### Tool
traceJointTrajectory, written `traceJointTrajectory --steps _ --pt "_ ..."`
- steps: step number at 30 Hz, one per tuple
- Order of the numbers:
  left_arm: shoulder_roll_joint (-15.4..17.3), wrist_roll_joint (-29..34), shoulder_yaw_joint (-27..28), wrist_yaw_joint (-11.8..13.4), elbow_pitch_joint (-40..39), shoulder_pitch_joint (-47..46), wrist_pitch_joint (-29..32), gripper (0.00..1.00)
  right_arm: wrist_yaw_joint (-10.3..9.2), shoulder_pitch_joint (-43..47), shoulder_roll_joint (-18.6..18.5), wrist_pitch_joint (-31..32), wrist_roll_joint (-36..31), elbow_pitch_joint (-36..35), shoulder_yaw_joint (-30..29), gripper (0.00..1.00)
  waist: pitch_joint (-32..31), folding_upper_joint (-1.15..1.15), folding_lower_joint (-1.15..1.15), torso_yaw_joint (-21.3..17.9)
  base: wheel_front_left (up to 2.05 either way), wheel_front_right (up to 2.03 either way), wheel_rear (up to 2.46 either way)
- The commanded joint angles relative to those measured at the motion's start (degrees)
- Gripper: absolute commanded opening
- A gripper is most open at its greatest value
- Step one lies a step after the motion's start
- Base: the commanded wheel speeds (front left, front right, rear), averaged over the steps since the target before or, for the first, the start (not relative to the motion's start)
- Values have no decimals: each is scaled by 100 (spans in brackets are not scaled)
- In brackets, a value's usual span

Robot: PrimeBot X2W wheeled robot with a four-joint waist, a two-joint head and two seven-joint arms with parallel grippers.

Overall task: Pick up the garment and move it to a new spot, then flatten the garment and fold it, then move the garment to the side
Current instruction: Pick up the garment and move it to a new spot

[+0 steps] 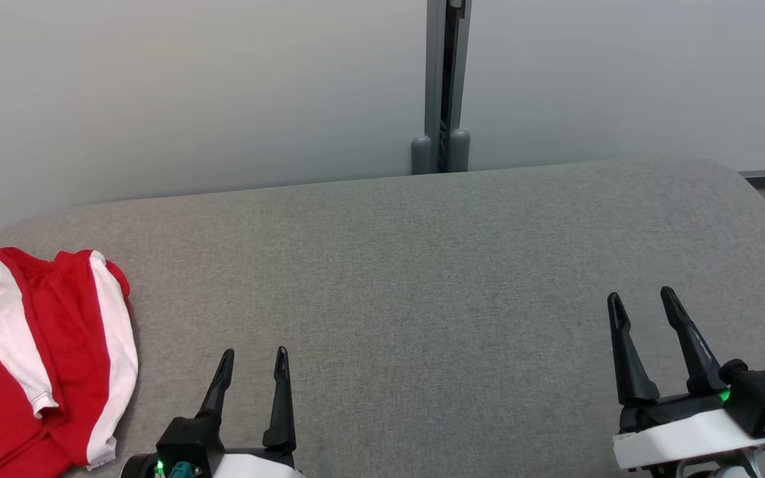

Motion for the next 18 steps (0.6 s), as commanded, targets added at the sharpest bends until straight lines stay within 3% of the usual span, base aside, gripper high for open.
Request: traceJointTrajectory --steps 1,9,18 --pt "28 24 16 14 6 -64 -6 100 8 49 -14 -16 25 -11 0 100 -8 0 0 58 0 0 0" --pt "27 157 134 -29 8 -67 -6 100 8 116 -18 -16 87 -93 106 100 -32 0 0 710 0 0 0" --pt "27 365 302 -183 74 65 -6 100 8 199 -18 -16 263 -150 214 100 -119 0 0 1737 0 0 0"
